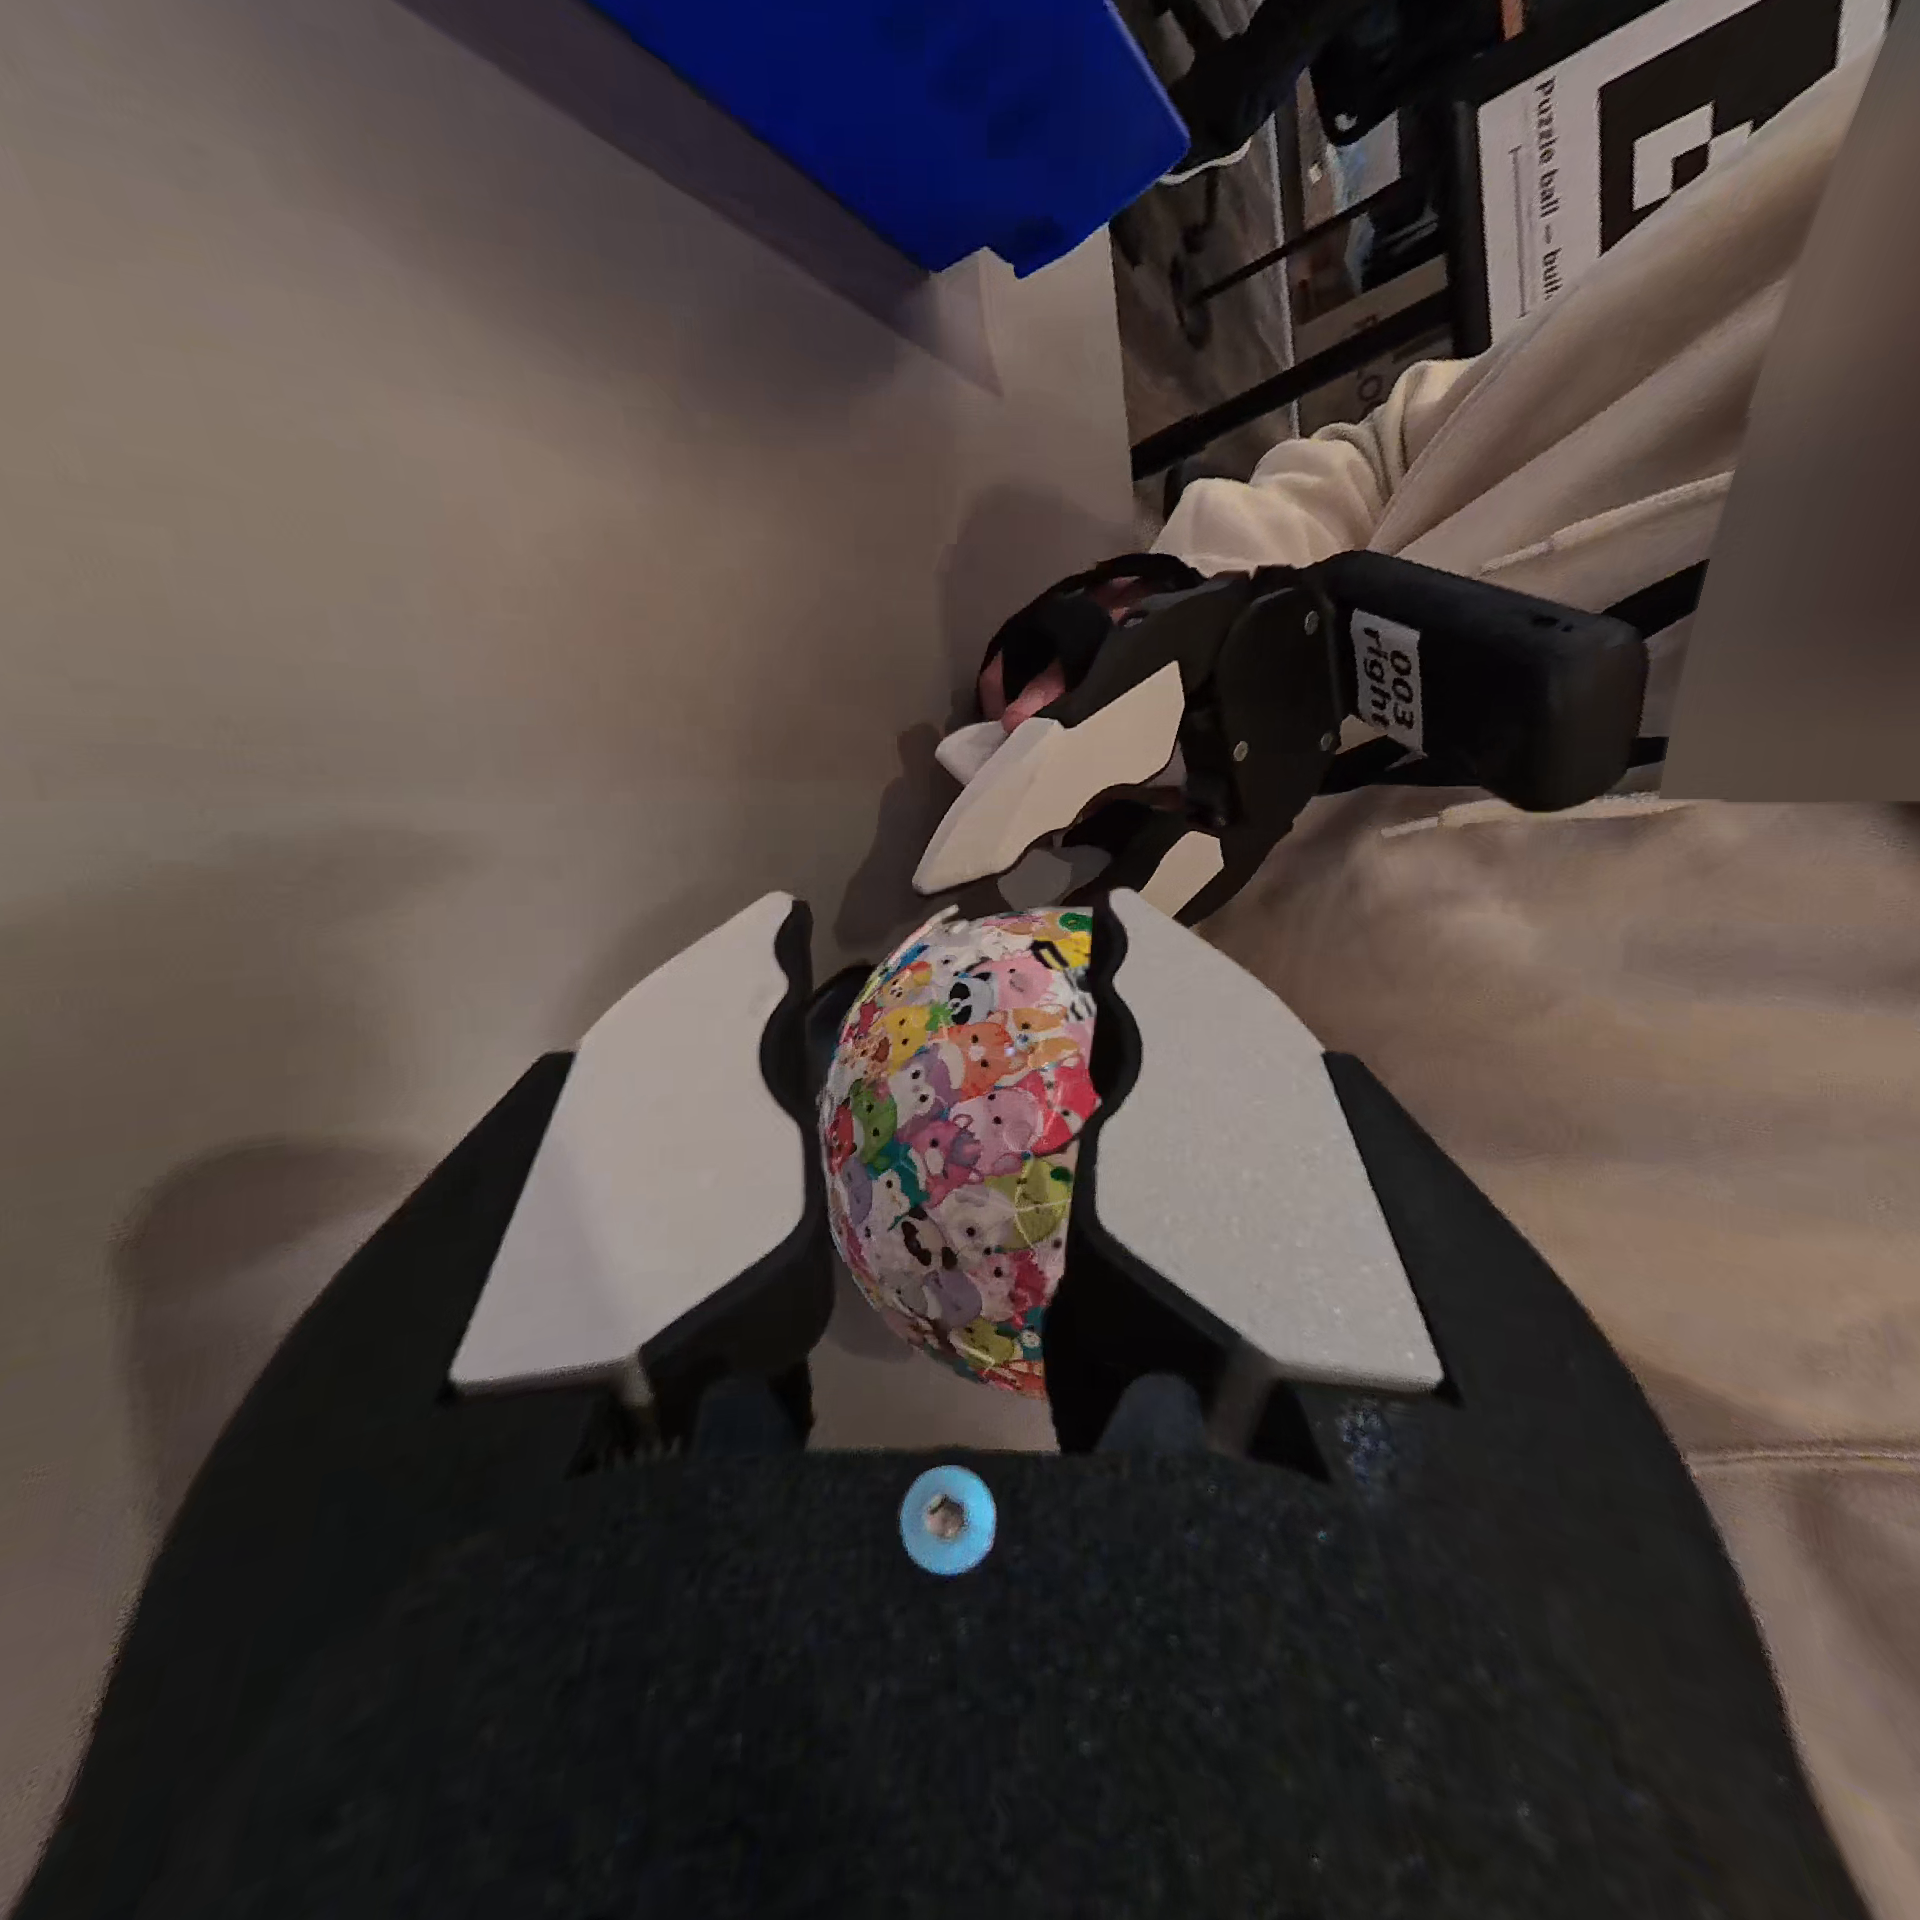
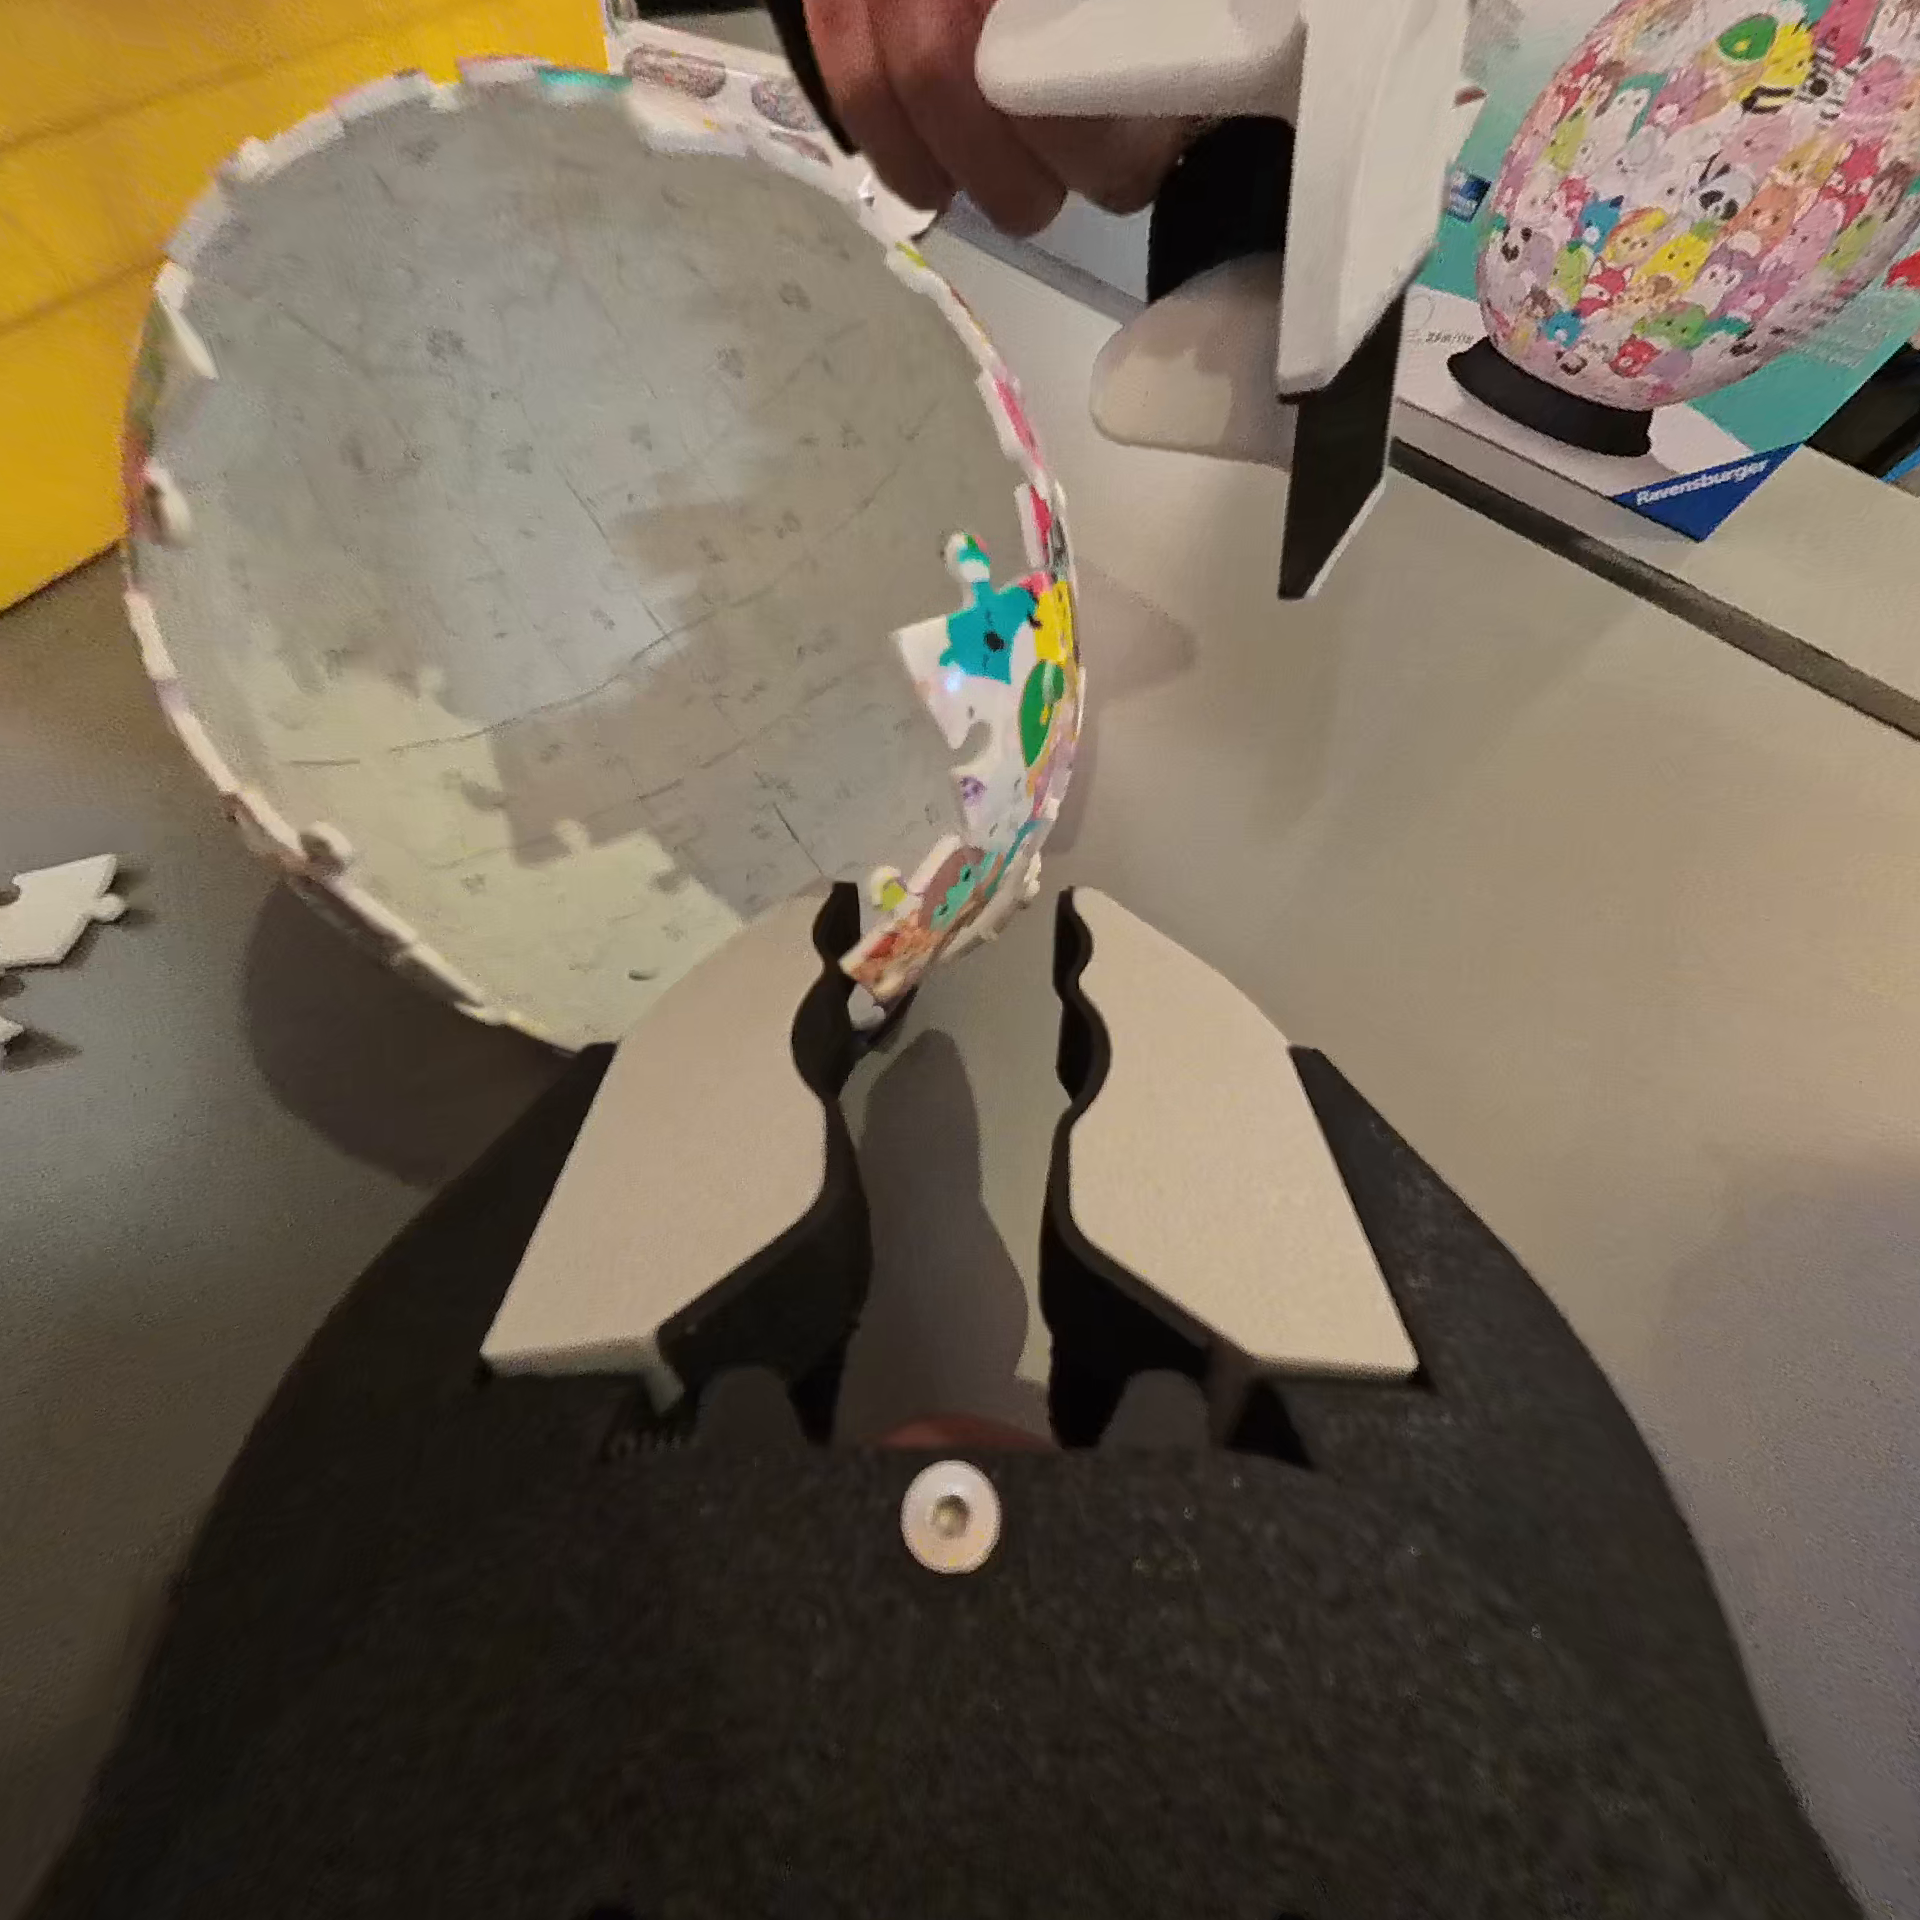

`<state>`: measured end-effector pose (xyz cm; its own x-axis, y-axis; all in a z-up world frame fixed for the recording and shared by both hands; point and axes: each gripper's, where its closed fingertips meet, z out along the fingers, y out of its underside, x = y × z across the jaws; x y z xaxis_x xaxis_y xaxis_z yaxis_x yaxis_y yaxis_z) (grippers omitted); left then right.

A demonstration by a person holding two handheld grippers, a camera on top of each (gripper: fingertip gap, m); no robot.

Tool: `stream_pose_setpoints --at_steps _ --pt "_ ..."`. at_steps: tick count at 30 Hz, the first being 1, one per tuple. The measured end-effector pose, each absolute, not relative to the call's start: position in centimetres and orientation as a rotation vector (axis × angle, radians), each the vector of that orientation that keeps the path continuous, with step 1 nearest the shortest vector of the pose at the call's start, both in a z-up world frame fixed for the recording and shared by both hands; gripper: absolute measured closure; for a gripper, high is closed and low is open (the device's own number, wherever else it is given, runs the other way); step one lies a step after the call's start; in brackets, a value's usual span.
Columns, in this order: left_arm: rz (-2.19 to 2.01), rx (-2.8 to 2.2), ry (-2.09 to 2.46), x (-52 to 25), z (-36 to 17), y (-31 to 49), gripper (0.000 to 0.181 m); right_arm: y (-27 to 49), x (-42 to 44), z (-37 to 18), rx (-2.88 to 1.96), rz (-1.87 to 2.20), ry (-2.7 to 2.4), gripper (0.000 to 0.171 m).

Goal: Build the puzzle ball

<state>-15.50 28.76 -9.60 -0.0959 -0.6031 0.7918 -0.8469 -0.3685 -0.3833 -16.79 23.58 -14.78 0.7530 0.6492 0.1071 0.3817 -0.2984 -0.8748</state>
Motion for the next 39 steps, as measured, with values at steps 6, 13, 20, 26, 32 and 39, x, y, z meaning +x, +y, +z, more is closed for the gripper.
stream_pose_setpoints --at_steps 6,13,20,26,32,39 --pt "1.501 1.915 -1.583 -15.7 -9.8 28.0 0.131 24.2 -16.1 -14.8 -1.953 0.328 -0.719 0.147" --pt "1.498 1.858 -1.578 -15.9 -9.9 26.8 0.132 24.0 -16.4 -14.5 -1.921 0.316 -0.748 0.146" --pt "1.52 1.856 -1.586 -15.7 -9.1 26.8 0.132 24.2 -16.5 -14.4 -1.907 0.307 -0.754 0.149" --pt "1.511 1.86 -1.584 -16.1 -9.1 26.4 0.132 24.4 -16.2 -14.3 -1.902 0.297 -0.742 0.159" --pt "1.519 1.873 -1.592 -16.2 -8.7 26.5 0.132 24.7 -16.1 -14.3 -1.897 0.279 -0.752 0.162" --pt "1.517 1.878 -1.605 -16.5 -8.5 26.1 0.132 24.9 -16.0 -14.2 -1.889 0.262 -0.747 0.165"
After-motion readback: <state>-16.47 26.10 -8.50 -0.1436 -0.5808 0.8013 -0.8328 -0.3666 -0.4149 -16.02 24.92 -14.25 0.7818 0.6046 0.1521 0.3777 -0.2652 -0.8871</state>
